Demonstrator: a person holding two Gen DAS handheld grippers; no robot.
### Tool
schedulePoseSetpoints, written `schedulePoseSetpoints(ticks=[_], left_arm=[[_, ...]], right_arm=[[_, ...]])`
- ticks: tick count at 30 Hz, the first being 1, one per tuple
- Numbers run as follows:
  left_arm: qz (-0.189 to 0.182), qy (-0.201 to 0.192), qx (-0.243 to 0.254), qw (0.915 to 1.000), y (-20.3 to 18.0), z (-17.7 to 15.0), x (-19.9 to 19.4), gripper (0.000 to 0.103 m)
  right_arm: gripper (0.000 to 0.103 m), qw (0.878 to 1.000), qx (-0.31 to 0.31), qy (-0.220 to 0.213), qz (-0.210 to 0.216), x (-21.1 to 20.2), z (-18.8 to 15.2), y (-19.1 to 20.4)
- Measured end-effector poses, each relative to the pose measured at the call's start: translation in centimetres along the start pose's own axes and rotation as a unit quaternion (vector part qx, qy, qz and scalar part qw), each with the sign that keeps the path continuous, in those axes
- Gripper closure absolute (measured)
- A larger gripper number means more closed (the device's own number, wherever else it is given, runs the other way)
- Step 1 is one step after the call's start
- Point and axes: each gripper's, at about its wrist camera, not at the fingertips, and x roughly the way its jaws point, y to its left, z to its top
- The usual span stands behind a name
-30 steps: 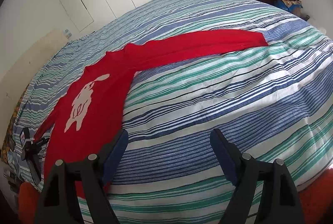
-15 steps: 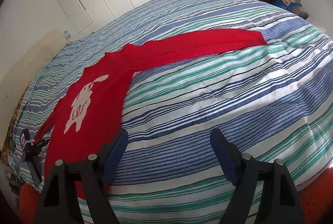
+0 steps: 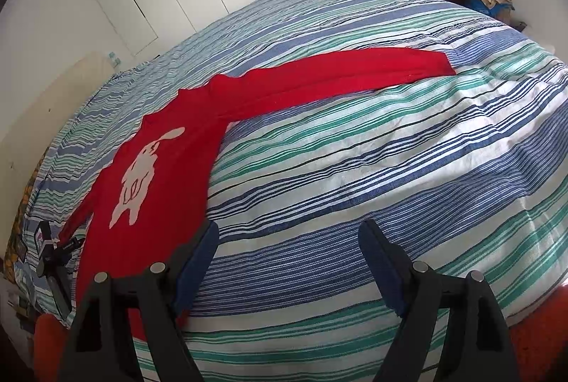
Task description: Fold small clothes
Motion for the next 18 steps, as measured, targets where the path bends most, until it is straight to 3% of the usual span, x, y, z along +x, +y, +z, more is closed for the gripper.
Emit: schedulePoseSetpoints(ticks=[18], left_arm=[[0.000, 0.000, 0.000, 1.0000, -0.01, -0.01, -0.01, 0.000]], right_arm=[[0.023, 1.000, 0.009, -0.004, 0.000, -0.12, 0.07, -0.23]])
